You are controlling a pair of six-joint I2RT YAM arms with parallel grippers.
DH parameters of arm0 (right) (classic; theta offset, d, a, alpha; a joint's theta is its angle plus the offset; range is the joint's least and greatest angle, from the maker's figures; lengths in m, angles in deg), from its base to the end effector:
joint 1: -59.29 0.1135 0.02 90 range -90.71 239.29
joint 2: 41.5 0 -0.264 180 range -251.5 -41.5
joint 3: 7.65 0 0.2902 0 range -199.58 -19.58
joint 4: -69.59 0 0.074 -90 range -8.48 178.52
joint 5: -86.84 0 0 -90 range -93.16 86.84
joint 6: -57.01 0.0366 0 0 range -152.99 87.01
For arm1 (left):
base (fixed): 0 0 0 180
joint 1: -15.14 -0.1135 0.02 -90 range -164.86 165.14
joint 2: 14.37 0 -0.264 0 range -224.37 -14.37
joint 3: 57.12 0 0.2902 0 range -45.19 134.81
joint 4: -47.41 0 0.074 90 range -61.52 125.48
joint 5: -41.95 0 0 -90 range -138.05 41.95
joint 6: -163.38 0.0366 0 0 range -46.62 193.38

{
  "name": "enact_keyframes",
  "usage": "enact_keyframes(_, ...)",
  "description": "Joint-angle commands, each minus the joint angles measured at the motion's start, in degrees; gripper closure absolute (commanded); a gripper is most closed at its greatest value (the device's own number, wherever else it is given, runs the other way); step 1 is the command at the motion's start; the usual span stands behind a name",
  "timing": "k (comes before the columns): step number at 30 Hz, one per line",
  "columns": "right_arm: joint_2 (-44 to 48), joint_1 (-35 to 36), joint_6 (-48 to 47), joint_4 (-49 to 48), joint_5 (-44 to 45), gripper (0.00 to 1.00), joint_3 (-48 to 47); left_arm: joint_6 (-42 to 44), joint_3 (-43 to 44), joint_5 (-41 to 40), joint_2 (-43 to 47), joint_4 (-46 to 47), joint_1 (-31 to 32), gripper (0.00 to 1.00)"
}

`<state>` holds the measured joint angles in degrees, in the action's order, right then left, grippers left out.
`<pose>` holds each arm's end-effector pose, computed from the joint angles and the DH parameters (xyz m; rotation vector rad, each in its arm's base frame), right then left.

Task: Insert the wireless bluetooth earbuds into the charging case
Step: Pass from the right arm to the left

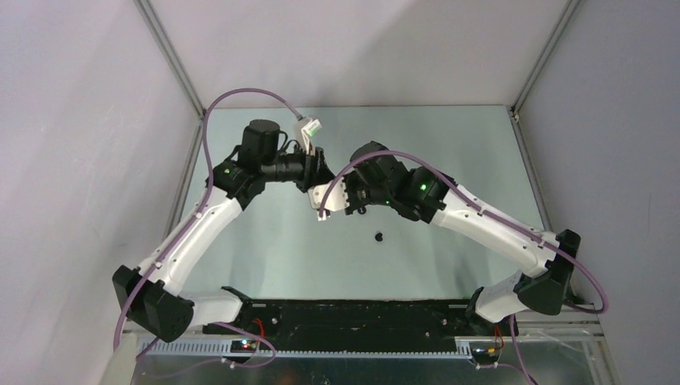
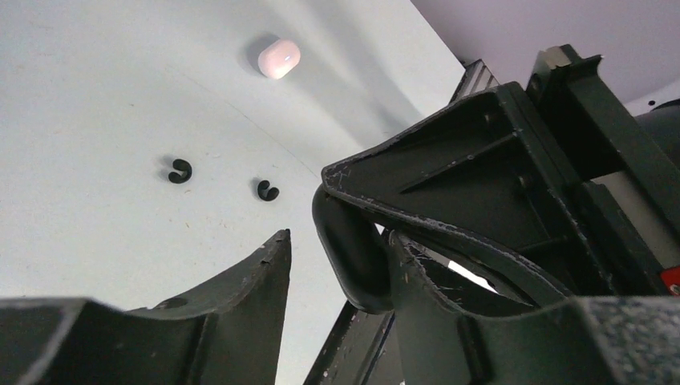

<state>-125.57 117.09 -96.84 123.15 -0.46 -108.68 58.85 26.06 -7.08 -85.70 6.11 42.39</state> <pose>0.1928 0.3029 0.3948 -1.9176 1.1006 -0.1107 0.2628 -0.1624 0.3732 0.6919 2.0484 -1.1770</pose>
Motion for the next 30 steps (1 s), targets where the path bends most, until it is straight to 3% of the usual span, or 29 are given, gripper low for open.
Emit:
enact_keyframes(1, 0.89, 0.69, -1.79, -7.85, 2.43, 1.00, -0.49, 1.06, 2.17, 2.07, -1.18, -3.82, 0.61, 0.45)
enact_keyframes(4, 0.78, 0.73, -1.46, -7.71, 2.53, 1.00, -0.39, 1.53, 2.66, 3.98, -1.42, -4.04, 0.56, 0.43)
enact_keyframes(12, 0.71, 0.89, -1.31, -7.78, 2.49, 1.00, -0.44, 1.54, 3.33, 3.91, -2.28, -4.21, 0.53, 0.57)
enact_keyframes(14, 0.75, 1.12, -1.62, -7.60, 2.53, 1.00, -0.36, 1.26, 3.63, 3.61, -2.36, -4.22, 0.50, 0.54)
enact_keyframes(17, 0.87, 1.28, -1.74, -7.15, 2.38, 1.00, -0.13, 0.99, 4.81, 3.51, -2.25, -4.29, 0.13, 0.39)
enact_keyframes(19, 0.97, 1.34, -1.76, -7.04, 2.31, 1.00, 0.25, 0.37, 5.88, 3.82, -2.27, -4.27, -0.47, 0.35)
enact_keyframes(30, 0.50, 1.50, -1.31, -7.03, 1.88, 1.00, 0.29, -2.15, 6.89, 4.19, -3.06, -4.26, -3.47, 0.41)
